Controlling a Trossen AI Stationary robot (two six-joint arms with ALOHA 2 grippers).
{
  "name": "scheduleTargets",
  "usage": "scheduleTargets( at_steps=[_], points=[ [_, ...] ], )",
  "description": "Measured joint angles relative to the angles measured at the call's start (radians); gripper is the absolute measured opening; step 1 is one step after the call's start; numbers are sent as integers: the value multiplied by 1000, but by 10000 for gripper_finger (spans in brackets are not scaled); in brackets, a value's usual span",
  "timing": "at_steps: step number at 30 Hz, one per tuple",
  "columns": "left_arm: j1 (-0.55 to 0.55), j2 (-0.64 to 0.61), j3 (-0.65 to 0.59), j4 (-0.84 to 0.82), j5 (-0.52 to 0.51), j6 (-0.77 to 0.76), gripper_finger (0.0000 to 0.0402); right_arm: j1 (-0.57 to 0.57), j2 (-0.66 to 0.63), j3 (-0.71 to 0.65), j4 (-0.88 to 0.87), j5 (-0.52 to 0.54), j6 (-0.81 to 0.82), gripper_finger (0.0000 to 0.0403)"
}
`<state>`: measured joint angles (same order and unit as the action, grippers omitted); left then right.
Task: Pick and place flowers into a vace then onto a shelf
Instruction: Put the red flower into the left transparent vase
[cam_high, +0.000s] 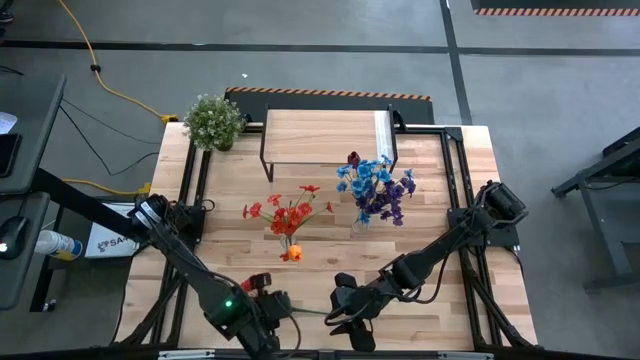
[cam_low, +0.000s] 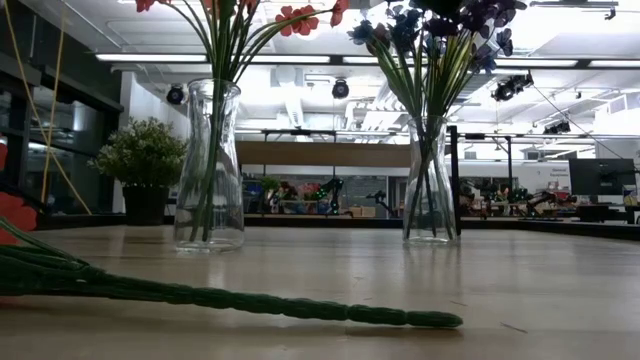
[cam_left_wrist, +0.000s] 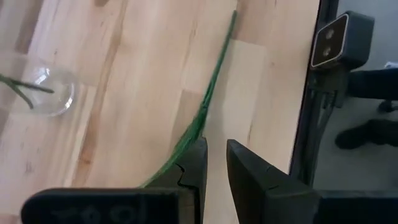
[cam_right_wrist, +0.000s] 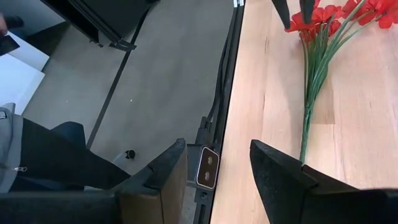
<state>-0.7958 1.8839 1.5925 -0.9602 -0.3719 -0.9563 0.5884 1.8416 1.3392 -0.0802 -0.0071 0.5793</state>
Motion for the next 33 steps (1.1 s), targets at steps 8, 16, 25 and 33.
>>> scheduleTargets(
  at_steps=[8,16,25,33],
  points=[
    [-1,0,-60,91,18,36,97,1,0,0,2,-1,0,165],
    [6,1,-180,246,37,34,97,1,0,0,10,-1,1,165],
    [56,1,-254,332,97,97,97,1,0,0,21,-4,8,165],
    [99,2,-263,351,131,170,97,1,0,0,29,-29,9,165]
  ],
)
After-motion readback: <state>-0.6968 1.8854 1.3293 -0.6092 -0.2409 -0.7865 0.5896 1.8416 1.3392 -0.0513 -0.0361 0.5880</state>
